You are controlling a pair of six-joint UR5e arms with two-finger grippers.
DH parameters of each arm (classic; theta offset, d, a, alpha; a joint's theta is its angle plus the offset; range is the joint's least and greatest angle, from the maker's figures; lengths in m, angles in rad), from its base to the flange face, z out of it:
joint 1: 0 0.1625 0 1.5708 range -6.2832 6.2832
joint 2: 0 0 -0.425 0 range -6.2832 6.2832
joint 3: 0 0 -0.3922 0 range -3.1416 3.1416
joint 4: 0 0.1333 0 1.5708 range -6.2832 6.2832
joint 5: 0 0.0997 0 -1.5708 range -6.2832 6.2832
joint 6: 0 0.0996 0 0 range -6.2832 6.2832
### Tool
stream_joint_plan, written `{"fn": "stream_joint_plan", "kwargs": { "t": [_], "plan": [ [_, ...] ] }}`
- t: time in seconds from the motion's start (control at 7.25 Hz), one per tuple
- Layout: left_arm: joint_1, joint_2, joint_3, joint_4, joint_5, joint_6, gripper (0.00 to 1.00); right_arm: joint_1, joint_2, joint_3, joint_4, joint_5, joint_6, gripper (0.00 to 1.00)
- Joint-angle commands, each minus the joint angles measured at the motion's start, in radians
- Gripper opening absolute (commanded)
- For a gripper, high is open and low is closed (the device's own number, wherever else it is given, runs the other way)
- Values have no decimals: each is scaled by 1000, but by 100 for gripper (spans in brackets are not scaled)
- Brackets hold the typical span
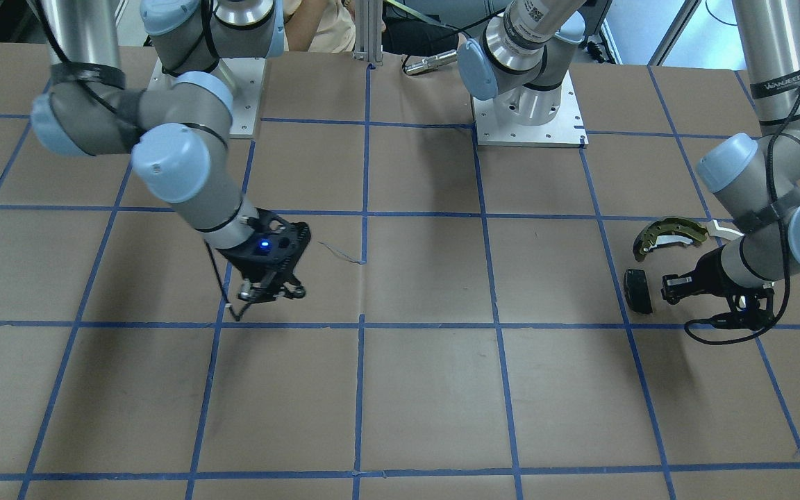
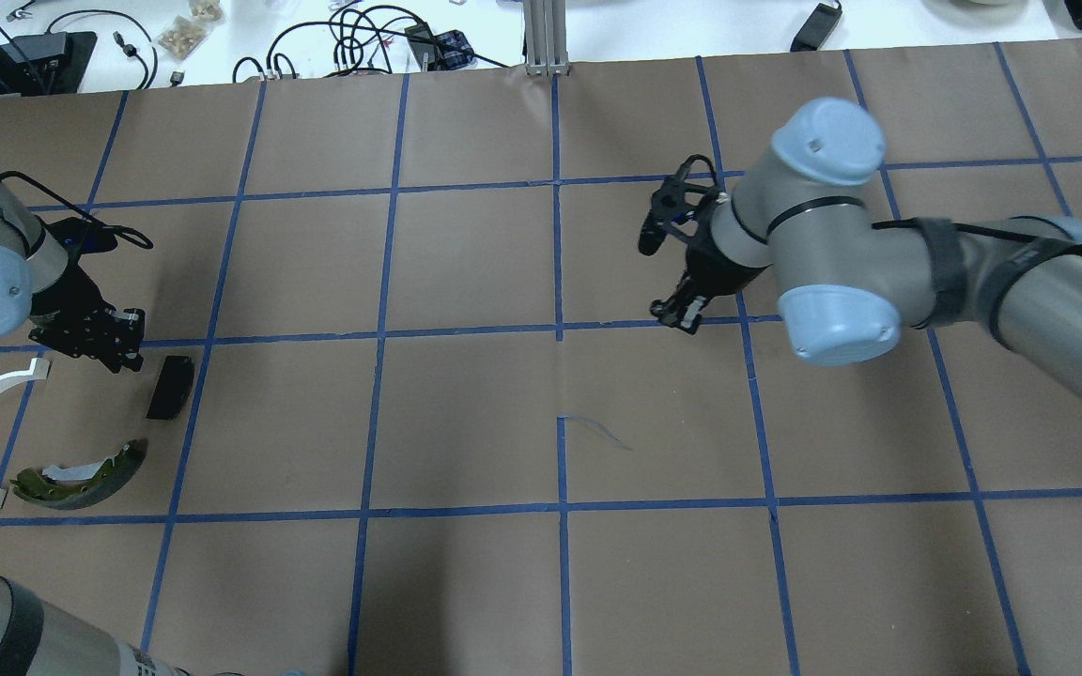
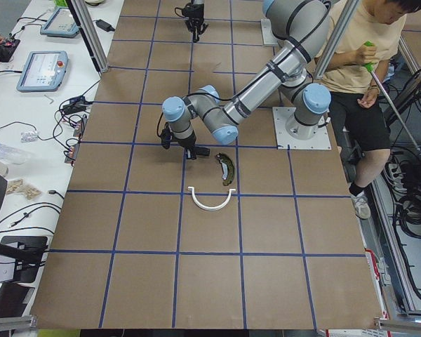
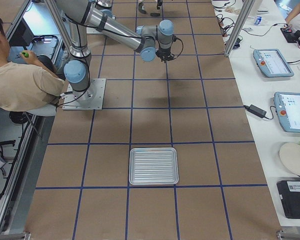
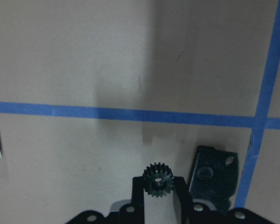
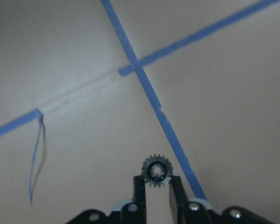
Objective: Place bearing gear from tray to pile
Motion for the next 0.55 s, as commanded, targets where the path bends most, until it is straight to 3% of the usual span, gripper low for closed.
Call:
{"fn": "stream_joint_plan", "kwargs": {
  "t": [0.0, 0.14, 0.28, 0.41],
  "plan": [
    [4, 1, -35, 4, 1, 23, 0, 171, 151, -8, -254, 36, 209, 26],
    [7, 6, -38, 4, 2, 26, 0, 181, 181, -10, -305, 36, 239, 27],
    [8, 12, -38, 2, 5, 28, 0, 181, 183, -8, -301, 37, 244, 47],
    [10, 12, -38, 5, 52, 29, 0, 179, 178, -14, -301, 30, 272, 99]
  ]
}}
